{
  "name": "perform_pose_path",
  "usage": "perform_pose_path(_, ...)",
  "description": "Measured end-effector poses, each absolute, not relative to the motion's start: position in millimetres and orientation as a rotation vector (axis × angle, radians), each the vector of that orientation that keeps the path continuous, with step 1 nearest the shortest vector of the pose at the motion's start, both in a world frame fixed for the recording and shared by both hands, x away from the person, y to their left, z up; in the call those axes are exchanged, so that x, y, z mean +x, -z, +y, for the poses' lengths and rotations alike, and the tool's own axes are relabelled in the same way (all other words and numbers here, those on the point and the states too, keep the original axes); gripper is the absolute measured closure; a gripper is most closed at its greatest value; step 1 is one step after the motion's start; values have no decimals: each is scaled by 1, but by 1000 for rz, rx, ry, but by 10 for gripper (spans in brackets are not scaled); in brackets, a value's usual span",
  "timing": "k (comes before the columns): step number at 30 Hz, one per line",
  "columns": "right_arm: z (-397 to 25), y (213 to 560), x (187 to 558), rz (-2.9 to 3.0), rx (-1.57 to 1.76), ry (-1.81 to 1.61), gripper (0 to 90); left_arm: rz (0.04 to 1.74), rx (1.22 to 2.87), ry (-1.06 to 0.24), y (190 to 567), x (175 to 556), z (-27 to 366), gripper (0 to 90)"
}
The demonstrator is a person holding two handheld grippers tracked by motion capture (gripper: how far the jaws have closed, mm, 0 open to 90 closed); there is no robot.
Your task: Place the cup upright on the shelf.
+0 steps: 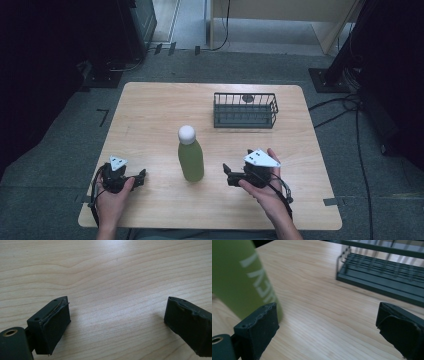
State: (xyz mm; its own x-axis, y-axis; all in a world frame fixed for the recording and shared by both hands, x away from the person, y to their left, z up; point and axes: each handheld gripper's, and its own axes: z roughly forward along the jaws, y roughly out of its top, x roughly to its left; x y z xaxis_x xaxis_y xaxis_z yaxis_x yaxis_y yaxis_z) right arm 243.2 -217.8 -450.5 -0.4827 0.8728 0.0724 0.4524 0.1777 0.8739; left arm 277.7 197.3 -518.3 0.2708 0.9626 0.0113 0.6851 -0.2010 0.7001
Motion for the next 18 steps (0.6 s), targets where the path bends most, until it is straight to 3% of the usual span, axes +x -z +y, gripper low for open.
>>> perform_pose_path(18, -168, 445, 241, 2128, 1151, -1367, 10, 1564, 1924, -643, 519, 279, 189, 28)
